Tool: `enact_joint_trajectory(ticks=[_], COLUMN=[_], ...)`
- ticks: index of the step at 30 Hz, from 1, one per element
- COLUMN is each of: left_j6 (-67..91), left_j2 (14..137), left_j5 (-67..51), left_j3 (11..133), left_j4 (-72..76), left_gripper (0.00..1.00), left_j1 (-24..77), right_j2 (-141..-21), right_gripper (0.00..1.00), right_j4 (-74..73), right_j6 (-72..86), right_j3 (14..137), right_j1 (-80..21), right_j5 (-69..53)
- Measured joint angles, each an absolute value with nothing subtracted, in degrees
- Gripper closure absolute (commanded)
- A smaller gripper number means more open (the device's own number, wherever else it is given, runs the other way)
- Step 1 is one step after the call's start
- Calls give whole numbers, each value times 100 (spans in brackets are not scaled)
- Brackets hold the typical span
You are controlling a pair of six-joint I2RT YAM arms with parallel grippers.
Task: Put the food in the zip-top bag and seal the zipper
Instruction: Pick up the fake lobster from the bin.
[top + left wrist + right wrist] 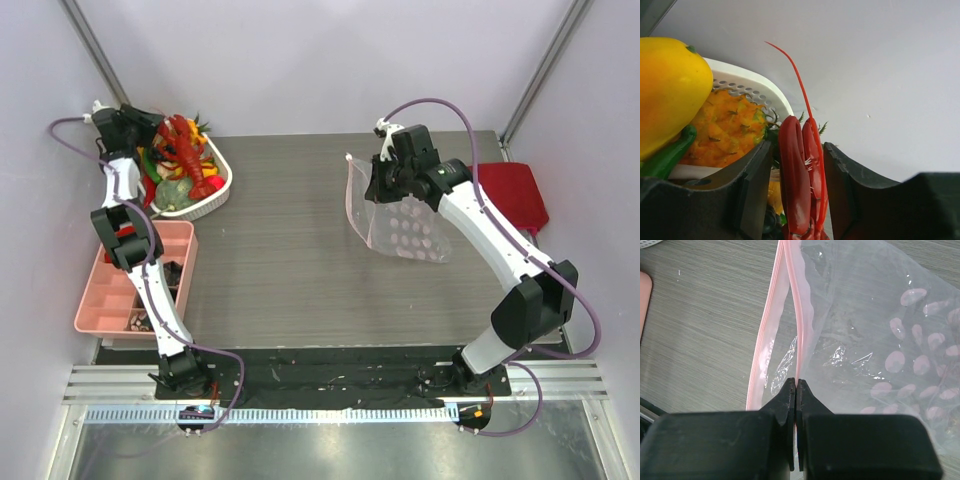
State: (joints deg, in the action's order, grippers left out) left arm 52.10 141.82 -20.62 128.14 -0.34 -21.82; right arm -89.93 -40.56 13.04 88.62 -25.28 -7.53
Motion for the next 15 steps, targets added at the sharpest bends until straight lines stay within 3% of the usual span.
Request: enact_joint_trajectory(ticks=[5, 15], left_j6=[5234, 5566], left_j2=[14274, 14348], left_j5=[-2073, -2261], left_j3=[12814, 12814], left_j4=[56, 392], left_gripper=[55, 77], left_j1=[-2182, -2180], right_j2=[-9059, -9131], right_gripper=[99, 99], right_j4=[-4038, -4038], right_j6=[1304, 1304], right_j3=[8862, 8873], right_j1=[-2528, -2528], right_j5=[-749, -738])
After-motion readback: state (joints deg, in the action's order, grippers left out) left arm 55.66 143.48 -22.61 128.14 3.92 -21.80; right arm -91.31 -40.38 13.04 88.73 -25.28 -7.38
